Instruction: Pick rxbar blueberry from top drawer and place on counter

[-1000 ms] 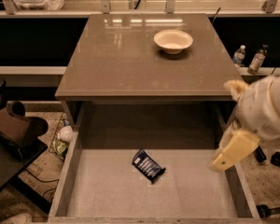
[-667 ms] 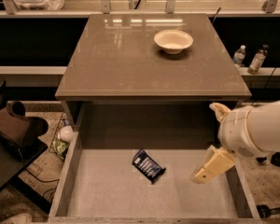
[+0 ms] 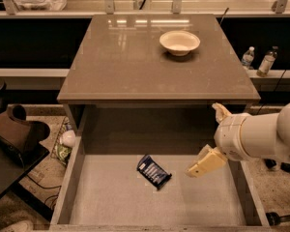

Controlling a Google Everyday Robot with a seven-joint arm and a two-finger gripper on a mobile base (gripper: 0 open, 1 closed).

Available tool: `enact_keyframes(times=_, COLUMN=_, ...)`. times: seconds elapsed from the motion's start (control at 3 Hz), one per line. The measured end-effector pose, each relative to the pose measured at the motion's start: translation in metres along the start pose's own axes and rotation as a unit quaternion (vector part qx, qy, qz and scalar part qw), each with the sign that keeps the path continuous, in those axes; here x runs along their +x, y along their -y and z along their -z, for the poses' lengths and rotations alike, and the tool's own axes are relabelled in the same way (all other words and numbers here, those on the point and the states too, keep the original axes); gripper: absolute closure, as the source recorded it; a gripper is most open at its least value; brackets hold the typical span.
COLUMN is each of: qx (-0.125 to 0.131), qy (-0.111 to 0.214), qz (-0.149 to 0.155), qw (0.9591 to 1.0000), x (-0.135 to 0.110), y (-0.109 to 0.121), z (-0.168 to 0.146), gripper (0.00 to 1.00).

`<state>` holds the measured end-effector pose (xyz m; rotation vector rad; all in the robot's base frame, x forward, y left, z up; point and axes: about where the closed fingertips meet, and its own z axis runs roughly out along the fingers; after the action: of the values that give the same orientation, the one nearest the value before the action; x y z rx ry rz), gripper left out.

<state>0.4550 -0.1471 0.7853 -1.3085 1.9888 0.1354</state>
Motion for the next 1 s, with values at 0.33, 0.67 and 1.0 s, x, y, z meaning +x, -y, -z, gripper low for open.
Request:
enact_keyframes(times=0.33, qx=-0.004, qy=-0.001, qz=0.001, qw=1.0000, x=0.000, y=-0.002, z=0.000, gripper=0.00)
enact_keyframes(times=0.67, qx=-0.023, qy=0.002, qz=-0.025, qw=0.9994, x=0.011, y=-0.027, z=-0.045, gripper=0.00)
enact_keyframes(times=1.0, qx=-0.032, qy=0.017, qz=-0.051, qw=0.9980, x=0.020, y=-0.042, z=-0.089, gripper=0.00)
